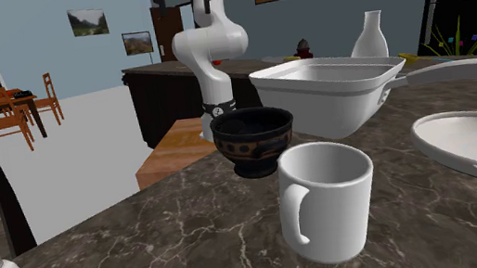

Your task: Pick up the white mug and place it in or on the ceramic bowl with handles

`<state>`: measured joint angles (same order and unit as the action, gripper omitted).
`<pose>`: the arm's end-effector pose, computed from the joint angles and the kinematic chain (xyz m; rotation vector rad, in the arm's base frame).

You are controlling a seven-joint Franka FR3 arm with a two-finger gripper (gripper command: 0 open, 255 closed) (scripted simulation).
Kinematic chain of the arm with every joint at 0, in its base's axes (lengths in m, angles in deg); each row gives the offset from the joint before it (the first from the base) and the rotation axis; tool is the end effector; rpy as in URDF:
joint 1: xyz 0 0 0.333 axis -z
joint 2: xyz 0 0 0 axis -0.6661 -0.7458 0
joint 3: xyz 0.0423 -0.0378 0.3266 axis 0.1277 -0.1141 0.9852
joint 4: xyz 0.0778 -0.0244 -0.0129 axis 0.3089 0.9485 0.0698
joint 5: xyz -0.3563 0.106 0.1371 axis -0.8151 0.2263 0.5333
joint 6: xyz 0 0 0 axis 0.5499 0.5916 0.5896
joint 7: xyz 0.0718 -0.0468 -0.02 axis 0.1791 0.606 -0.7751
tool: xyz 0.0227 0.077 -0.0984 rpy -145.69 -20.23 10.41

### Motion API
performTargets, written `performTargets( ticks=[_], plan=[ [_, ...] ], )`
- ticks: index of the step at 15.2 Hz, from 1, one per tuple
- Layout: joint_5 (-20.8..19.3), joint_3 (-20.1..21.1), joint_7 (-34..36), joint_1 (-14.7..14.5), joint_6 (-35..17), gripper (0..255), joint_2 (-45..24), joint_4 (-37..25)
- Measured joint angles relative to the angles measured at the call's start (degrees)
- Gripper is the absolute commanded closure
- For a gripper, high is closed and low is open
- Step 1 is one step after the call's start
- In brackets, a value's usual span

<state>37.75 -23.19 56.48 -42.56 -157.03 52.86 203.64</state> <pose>0.3101 0.0064 0.5576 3.1003 -0.0196 -0.0505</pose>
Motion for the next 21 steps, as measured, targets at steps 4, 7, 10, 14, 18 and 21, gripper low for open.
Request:
performTargets(
  ticks=[4,7,10,14,18,21],
  plan=[
    [0.86,1.27,1.58,-0.47,-3.48,0,-3.14,-0.05],
    [1.99,3.22,3.98,-1.15,-7.99,0,-7.79,-0.8],
    [2.82,5.26,6.53,-1.77,-12.59,0,-12.93,-2.01],
    [3.08,7.57,9.58,-2.25,-17.97,0,-20.25,-4.88],
    [2.42,9.68,12.76,-2.59,-22.96,0,-28.03,-8.53],
    [1.25,10.98,15.17,-2.8,-26.03,0,-34.36,-12.42]
  ],
)
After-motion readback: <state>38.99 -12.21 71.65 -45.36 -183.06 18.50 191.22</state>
